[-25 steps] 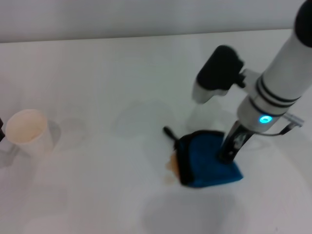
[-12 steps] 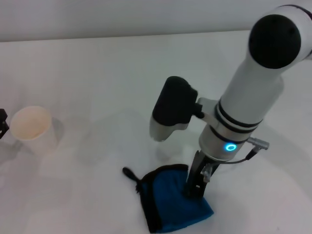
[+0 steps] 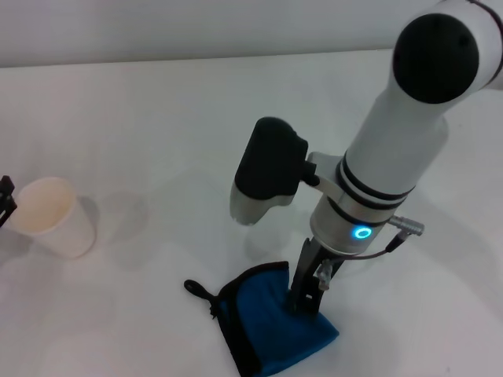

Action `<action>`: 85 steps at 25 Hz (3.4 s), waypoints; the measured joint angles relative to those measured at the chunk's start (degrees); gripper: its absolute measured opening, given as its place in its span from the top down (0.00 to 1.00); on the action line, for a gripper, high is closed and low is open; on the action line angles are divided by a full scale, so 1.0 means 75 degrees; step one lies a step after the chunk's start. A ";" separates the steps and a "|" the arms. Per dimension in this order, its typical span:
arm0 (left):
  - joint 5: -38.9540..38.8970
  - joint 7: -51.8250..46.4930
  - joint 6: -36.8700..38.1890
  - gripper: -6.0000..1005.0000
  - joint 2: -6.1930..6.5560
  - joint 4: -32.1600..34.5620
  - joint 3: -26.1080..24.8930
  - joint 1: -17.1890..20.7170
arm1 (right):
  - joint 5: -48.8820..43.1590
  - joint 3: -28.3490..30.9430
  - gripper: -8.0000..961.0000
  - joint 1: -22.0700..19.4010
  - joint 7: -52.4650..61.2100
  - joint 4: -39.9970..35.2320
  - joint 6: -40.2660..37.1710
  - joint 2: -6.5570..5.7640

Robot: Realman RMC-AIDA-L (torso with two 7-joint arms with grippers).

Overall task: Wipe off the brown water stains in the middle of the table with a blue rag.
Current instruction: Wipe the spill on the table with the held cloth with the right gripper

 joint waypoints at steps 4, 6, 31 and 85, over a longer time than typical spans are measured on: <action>0.0001 -0.0002 0.0009 0.12 0.0000 0.0003 0.0000 -0.0027 | 0.0085 -0.0213 0.98 0.0116 -0.0079 0.0134 0.0010 -0.0001; 0.0001 -0.0003 0.0009 0.12 0.0000 0.0003 0.0000 -0.0030 | 0.0164 -0.0284 0.98 0.0143 -0.0115 0.0189 0.0005 -0.0002; 0.0001 -0.0005 -0.0038 0.12 0.0012 0.0005 0.0000 0.0056 | -0.3825 0.2712 0.98 0.0179 0.0454 0.1152 -0.1577 -0.0102; -0.0164 0.0054 -0.0541 0.12 0.0058 0.0086 -0.0410 0.0709 | -0.0871 0.3391 0.98 -0.0534 -0.1205 0.0373 0.0270 -0.0139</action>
